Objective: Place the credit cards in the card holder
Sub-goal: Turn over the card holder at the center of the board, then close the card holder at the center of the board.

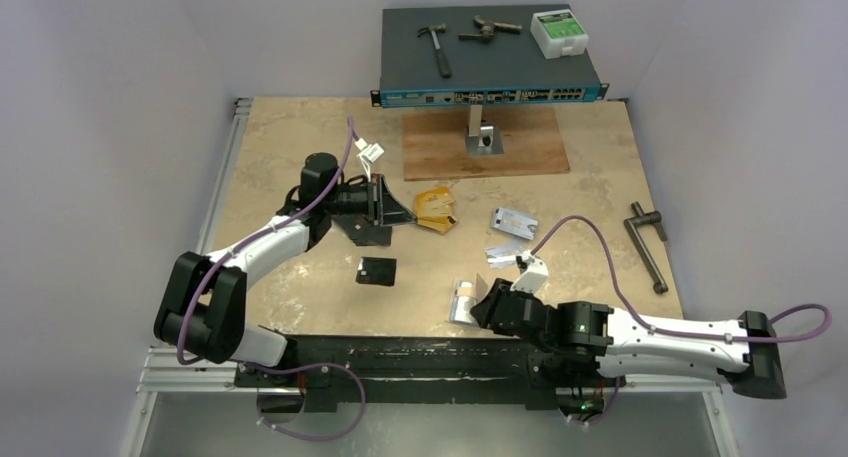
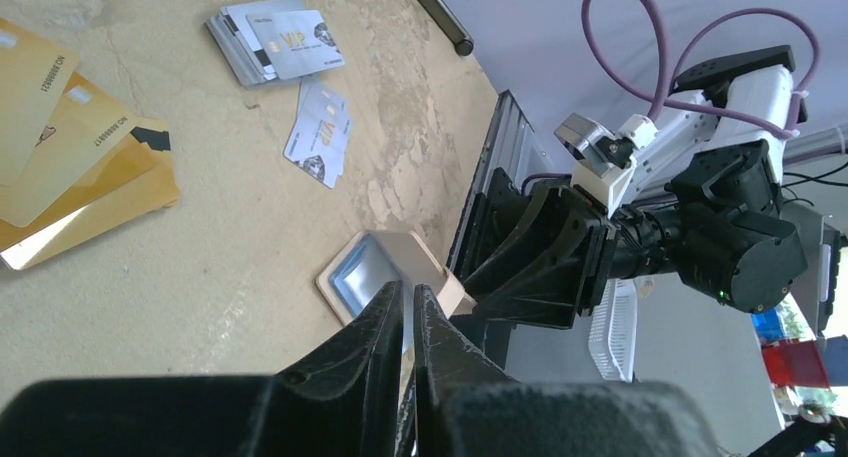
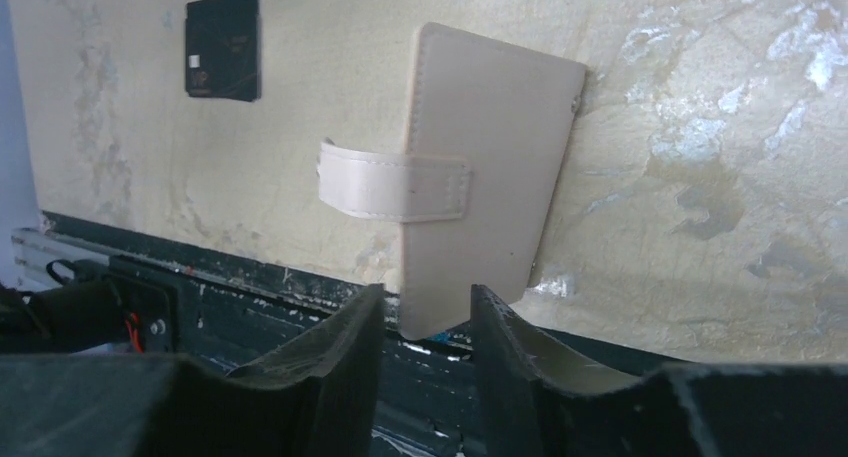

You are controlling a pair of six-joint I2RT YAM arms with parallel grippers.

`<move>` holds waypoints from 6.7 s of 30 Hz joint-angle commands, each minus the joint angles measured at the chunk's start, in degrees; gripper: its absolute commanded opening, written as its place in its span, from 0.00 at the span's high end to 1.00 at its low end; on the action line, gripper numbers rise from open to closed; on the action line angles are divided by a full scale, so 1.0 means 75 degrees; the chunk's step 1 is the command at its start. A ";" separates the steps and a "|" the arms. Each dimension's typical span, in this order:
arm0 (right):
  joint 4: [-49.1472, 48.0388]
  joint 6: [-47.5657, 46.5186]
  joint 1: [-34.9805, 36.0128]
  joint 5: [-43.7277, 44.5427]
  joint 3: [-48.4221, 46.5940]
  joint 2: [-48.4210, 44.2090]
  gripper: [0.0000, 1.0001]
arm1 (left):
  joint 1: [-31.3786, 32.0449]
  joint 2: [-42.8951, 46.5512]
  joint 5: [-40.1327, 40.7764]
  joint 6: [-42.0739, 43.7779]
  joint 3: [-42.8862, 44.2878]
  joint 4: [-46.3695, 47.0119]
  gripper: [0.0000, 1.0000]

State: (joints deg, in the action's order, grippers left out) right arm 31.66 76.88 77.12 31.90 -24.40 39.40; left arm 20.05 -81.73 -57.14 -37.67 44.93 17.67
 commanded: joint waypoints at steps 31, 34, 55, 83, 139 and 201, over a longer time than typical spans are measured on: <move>-0.1400 -0.1593 -0.3419 -0.3074 0.0534 0.0699 0.27 | 0.2062 0.0004 -0.0147 0.4654 0.1688 -0.3597 0.92; -0.2108 -0.1400 -0.3776 -0.3689 0.1090 0.0699 0.27 | 0.2443 -0.0055 0.0201 0.6536 0.1985 -0.4785 0.92; -0.3916 -0.1064 -0.4423 -0.4441 0.1392 0.1907 0.38 | 0.5117 -0.1350 0.3498 1.1122 0.1332 -0.4771 0.95; -0.6479 -0.0752 -0.4891 -0.5383 0.2387 0.1553 0.84 | 0.5928 -0.2031 0.5429 1.1616 0.1035 -0.4408 0.98; 0.3666 -0.4053 0.0071 -0.0215 -0.8343 0.9866 0.38 | -0.1877 0.1235 0.0702 1.0166 0.3881 -1.1005 0.75; 0.0509 -0.4033 -0.3317 -0.2722 -0.2319 0.4319 1.00 | 0.5909 -0.1342 0.6120 1.6494 0.0960 -0.4886 0.77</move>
State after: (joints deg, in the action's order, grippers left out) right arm 37.80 43.07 52.12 14.26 -43.59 73.45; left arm 64.77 -90.17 -11.92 85.73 49.74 -25.56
